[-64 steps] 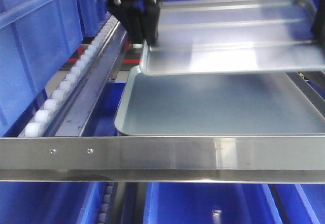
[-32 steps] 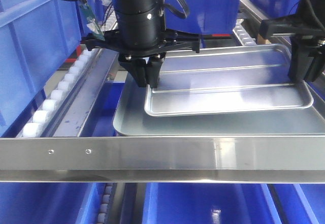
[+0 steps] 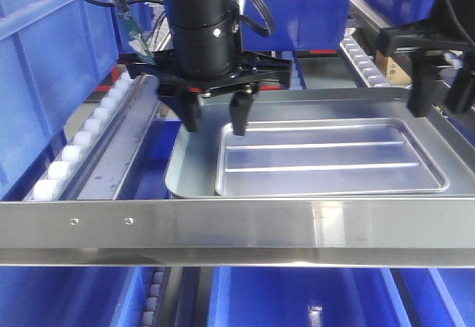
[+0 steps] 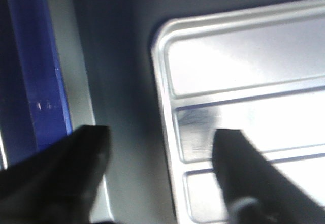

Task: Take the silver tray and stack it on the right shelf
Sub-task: 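Open both grippers and release the silver tray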

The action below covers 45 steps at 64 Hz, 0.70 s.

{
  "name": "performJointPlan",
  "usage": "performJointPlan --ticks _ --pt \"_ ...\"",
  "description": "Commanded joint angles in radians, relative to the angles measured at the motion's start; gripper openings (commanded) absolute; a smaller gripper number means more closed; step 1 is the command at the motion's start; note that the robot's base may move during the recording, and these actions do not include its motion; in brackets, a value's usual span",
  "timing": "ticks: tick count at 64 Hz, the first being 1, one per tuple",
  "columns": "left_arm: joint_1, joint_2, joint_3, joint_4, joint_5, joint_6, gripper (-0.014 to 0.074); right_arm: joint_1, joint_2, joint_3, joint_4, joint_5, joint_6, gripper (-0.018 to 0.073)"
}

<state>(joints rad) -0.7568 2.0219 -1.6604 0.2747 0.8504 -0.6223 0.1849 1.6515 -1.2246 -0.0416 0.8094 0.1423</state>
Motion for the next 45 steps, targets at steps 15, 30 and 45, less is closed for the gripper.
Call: performJointPlan --ticks 15,30,45 --pt "0.001 -0.058 -0.124 0.014 0.121 0.012 0.0461 -0.008 -0.070 -0.045 -0.014 -0.017 -0.011 0.0573" --pt "-0.045 -0.147 -0.149 0.071 0.296 0.128 0.0148 -0.008 -0.193 -0.038 -0.014 0.051 -0.009 0.0238" --pt "-0.105 -0.406 0.082 0.156 0.183 0.129 -0.0083 -0.008 -0.418 0.105 -0.014 0.008 -0.008 0.0053"
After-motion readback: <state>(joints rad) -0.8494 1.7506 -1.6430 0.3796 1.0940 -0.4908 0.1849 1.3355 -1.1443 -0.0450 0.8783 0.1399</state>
